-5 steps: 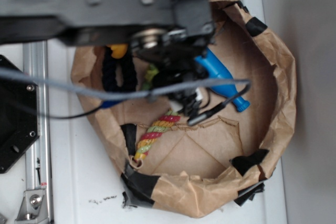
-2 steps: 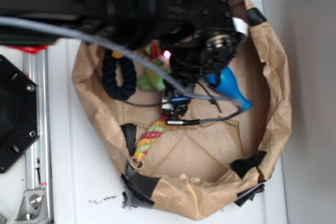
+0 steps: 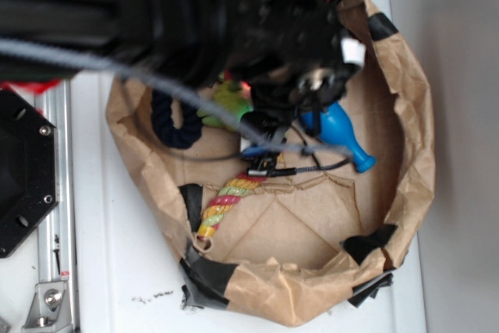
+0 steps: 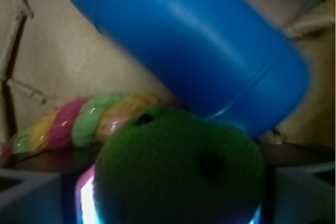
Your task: Grab the green animal.
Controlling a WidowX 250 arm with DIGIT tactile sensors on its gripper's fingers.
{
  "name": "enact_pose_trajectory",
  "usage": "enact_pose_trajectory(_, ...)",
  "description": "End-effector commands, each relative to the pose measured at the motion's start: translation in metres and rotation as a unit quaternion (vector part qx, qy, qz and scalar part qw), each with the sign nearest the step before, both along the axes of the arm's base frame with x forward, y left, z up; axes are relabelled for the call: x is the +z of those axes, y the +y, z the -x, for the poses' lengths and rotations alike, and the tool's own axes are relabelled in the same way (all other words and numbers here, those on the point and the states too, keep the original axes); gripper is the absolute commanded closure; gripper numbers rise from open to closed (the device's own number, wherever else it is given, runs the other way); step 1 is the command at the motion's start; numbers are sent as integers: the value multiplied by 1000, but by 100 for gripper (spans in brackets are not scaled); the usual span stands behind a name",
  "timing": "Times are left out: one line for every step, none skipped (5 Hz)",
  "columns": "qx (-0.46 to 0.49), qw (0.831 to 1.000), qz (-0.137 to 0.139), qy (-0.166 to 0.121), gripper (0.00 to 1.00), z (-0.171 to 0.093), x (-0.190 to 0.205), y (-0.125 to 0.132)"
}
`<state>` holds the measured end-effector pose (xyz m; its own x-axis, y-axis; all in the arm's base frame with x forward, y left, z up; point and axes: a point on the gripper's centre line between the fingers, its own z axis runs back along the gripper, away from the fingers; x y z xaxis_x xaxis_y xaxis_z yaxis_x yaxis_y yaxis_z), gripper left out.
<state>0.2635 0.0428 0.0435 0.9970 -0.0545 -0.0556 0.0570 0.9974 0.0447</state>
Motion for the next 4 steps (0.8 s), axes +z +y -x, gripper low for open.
enact_pose_trajectory(14, 992, -5, -123, 100, -8, 93, -19)
enact_pose_trajectory(-1, 990, 1, -139, 100, -19, 141, -38)
enact_pose_trajectory(-11, 987, 21, -160, 100, -26, 159, -47)
enact_pose_trajectory(-16, 986, 31, -161, 100, -37, 162, -52)
